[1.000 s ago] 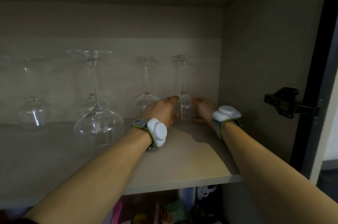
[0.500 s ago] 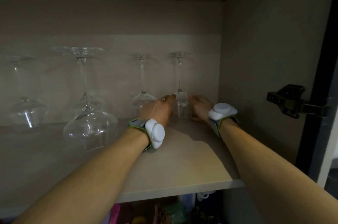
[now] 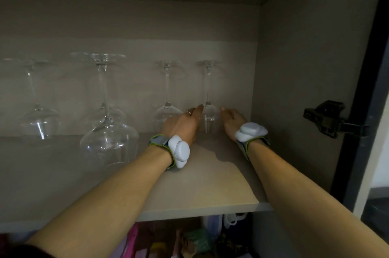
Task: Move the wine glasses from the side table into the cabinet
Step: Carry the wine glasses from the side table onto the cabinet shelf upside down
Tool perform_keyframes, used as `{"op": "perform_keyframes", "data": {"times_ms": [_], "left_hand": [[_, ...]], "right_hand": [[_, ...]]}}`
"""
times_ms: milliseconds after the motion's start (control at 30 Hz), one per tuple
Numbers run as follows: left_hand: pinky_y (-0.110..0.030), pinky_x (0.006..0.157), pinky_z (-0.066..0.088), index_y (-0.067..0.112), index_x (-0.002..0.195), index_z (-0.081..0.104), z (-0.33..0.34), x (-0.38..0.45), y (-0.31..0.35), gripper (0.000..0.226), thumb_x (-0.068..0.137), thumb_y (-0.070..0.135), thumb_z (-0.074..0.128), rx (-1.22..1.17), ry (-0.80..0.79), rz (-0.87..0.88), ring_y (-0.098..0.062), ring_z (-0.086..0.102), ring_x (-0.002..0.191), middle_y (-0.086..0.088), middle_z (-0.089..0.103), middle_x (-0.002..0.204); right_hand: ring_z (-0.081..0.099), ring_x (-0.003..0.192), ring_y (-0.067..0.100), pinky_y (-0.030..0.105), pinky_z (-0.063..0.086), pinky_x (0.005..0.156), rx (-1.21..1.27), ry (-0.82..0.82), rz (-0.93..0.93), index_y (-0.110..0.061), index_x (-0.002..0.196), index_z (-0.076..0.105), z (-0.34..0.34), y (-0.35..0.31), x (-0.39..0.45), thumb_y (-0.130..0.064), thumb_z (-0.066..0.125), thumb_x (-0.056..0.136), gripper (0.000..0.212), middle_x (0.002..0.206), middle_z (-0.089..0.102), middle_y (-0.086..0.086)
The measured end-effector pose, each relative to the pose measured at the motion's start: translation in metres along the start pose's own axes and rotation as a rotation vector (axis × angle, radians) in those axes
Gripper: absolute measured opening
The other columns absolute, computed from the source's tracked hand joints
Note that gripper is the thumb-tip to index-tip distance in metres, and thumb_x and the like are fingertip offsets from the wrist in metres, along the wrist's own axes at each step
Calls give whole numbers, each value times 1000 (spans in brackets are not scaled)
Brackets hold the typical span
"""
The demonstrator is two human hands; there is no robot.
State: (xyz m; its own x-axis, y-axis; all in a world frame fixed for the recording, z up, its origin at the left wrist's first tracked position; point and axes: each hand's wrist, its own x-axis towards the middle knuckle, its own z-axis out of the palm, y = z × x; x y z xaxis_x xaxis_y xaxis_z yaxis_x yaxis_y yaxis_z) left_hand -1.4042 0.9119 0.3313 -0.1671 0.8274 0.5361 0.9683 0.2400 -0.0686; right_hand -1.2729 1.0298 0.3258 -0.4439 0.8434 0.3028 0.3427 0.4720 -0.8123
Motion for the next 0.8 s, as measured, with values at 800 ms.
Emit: {"op": "perform_keyframes", "data": {"times_ms": [800], "left_hand": [[-35, 80, 50, 17, 107, 68, -97, -133, -73, 34, 81, 33, 54, -165, 462, 100, -28, 63, 99, -3, 69, 105]], "right_hand": [[64, 102, 21, 34, 55, 91, 157, -31, -357, -12, 123, 59, 40, -70, -115, -7, 75, 80, 46, 114, 64, 9]]}}
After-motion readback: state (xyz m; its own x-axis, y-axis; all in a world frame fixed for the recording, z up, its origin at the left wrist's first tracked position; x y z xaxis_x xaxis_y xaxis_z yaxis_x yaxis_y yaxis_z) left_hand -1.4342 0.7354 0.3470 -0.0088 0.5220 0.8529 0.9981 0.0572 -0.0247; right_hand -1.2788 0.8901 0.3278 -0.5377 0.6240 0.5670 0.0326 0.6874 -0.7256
